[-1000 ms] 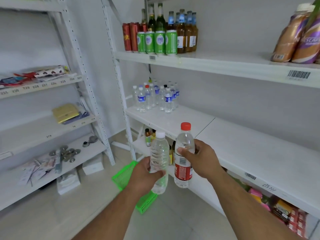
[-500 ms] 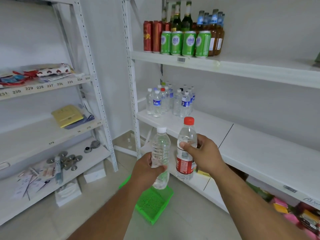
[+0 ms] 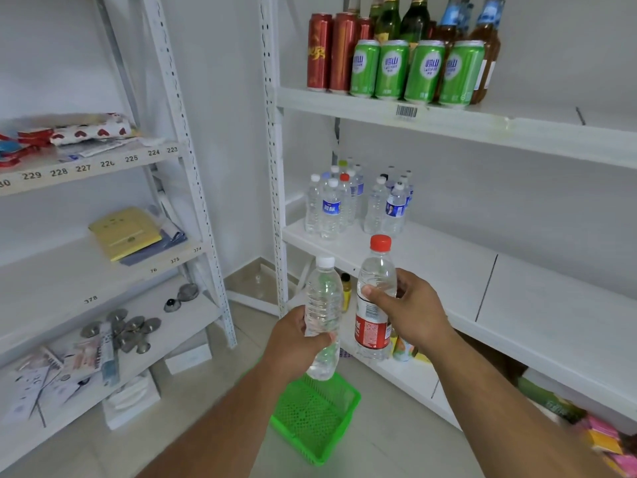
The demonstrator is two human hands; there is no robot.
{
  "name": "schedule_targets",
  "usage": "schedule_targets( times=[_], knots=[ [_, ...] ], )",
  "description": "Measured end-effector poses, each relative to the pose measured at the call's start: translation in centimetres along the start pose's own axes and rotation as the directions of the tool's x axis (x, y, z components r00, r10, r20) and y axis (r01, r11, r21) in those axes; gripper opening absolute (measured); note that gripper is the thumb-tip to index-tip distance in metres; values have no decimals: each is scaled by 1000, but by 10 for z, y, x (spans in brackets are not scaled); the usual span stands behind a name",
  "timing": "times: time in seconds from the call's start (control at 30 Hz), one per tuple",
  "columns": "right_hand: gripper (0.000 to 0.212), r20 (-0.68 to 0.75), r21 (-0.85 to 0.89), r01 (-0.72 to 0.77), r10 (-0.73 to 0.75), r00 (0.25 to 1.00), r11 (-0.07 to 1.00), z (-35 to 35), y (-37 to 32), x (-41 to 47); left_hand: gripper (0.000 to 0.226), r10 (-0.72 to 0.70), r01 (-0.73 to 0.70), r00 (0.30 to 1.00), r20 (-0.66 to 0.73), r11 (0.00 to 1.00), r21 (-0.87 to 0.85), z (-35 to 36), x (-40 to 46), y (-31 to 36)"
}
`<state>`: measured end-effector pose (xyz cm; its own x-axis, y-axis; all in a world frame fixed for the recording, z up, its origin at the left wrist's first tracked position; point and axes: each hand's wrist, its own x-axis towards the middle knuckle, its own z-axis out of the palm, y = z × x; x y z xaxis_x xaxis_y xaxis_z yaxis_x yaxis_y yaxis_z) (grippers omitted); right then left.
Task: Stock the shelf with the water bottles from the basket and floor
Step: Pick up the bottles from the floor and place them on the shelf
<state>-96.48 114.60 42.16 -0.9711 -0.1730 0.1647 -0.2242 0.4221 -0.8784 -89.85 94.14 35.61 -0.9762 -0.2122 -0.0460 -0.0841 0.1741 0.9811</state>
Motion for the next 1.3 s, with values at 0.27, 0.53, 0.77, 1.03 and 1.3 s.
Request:
schedule_targets(
  times=[0.27,0.53,0.77,1.03,1.3],
  knots=[
    [28,-63,45,-34,37,997,998,15,17,94,36,-13,11,1000,19,996,87,-7,106,9],
    [25,-88,44,-67,71,994,997,16,23,171,33,-8,7,1000,12,991,135,-2,191,17],
    [25,-172,35,-129,133,976,991,21,40,214,39,20,-36,993,119,990,133,12,265,14],
    [28,-314,2,-237,225,922,972,32,41,262,38,35,-74,962,271,988,136,14,355,14],
    [23,-462,44,-340,321,827,939,56,46,302,33,44,-110,917,397,983,145,20,432,10]
  ],
)
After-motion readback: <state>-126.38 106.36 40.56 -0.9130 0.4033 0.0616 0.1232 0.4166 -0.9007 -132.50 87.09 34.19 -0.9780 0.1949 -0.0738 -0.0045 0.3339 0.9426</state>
